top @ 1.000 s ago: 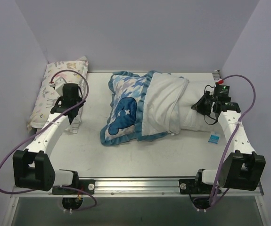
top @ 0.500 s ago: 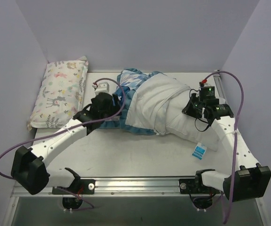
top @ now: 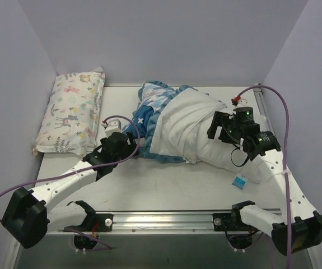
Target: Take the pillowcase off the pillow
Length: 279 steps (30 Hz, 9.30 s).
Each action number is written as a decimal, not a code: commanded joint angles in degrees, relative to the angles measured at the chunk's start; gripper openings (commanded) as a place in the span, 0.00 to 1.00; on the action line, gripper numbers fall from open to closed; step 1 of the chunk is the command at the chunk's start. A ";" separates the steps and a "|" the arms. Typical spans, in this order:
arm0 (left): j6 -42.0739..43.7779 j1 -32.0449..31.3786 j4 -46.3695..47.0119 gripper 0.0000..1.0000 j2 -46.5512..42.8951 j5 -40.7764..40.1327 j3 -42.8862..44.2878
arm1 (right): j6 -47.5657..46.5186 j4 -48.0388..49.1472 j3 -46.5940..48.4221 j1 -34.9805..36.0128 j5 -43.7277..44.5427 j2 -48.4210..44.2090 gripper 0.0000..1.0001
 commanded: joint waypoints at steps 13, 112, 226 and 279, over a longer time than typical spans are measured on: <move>17.15 12.00 33.15 0.97 16.23 30.79 -1.61 | 3.46 6.18 -13.76 14.77 21.90 2.62 1.00; 8.53 -10.06 -4.11 0.00 11.87 0.03 16.77 | 5.67 25.74 -26.52 -1.67 -19.85 -5.99 1.00; -1.31 29.56 -16.24 0.00 -11.95 -5.08 9.20 | 1.80 -2.22 12.95 -8.61 -5.43 8.25 0.00; 1.76 16.44 -11.76 0.00 -8.96 -0.85 11.50 | -5.59 5.08 -2.61 26.92 37.02 15.83 0.00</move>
